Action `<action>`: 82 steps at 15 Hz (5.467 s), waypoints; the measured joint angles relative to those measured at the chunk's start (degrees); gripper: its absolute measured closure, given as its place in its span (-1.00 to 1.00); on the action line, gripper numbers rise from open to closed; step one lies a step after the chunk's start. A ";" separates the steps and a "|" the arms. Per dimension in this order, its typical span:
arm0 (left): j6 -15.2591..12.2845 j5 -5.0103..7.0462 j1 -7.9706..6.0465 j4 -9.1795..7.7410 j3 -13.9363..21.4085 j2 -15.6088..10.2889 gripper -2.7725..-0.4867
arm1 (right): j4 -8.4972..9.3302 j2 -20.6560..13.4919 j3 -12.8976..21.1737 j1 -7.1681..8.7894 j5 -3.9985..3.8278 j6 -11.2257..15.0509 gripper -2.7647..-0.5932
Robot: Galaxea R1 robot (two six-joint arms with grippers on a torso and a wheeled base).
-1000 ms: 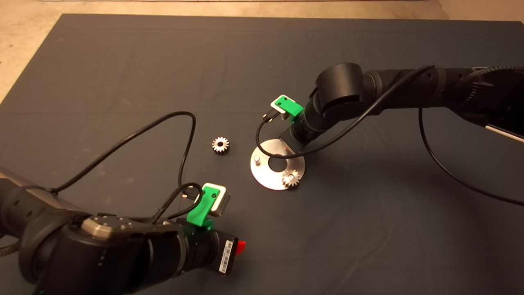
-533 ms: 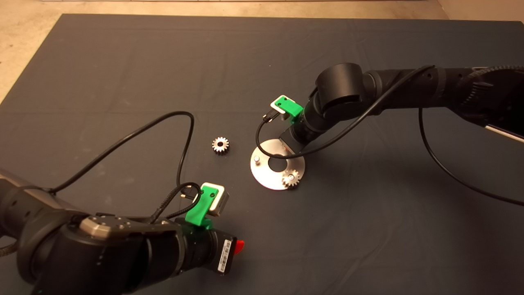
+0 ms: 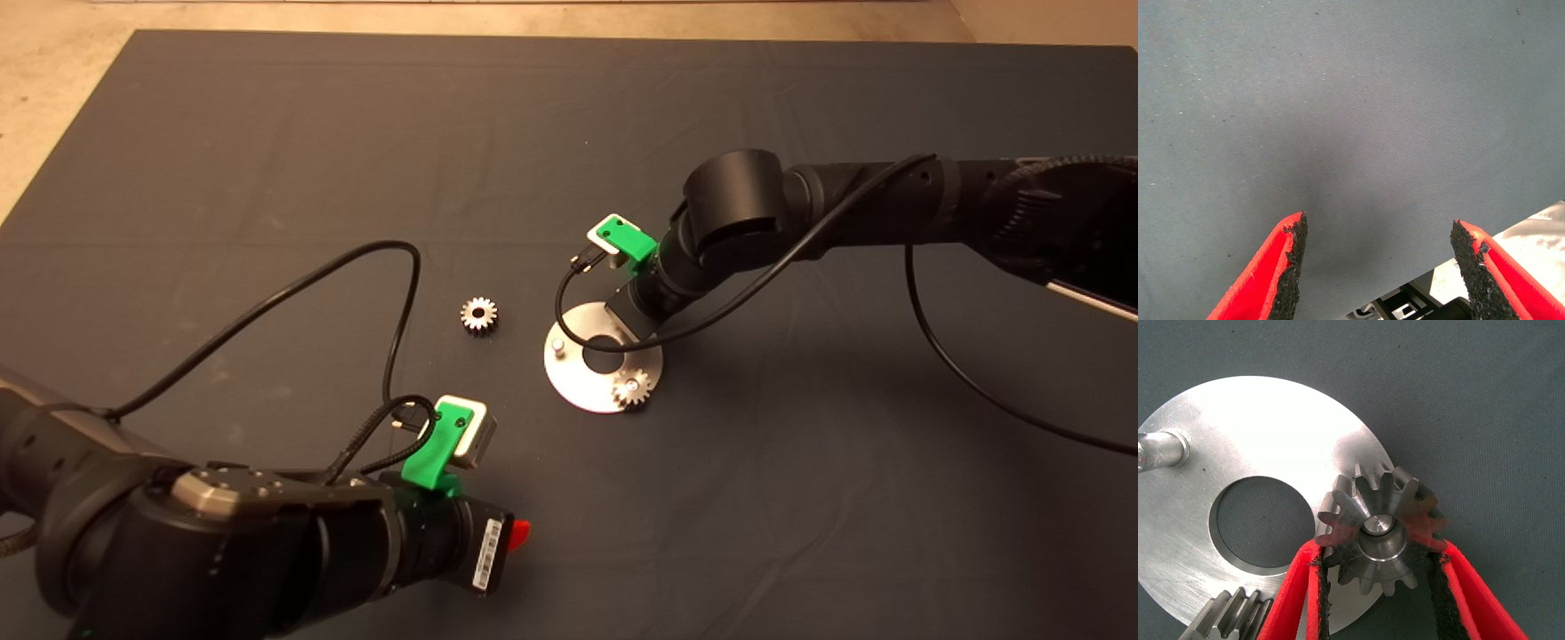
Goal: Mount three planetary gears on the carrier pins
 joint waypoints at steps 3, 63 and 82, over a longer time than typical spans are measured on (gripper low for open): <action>0.00 0.00 0.00 0.02 0.00 -0.01 0.12 | 0.01 -0.01 0.00 -0.02 -0.11 0.00 0.80; 16.83 -0.02 -0.48 0.18 0.00 -1.09 0.12 | -10.20 -33.59 44.19 -6.14 -4.16 21.15 -0.22; 40.74 -6.12 -5.27 4.68 -21.14 -8.40 -0.01 | -10.66 -31.41 44.22 -7.70 -4.31 21.28 -0.22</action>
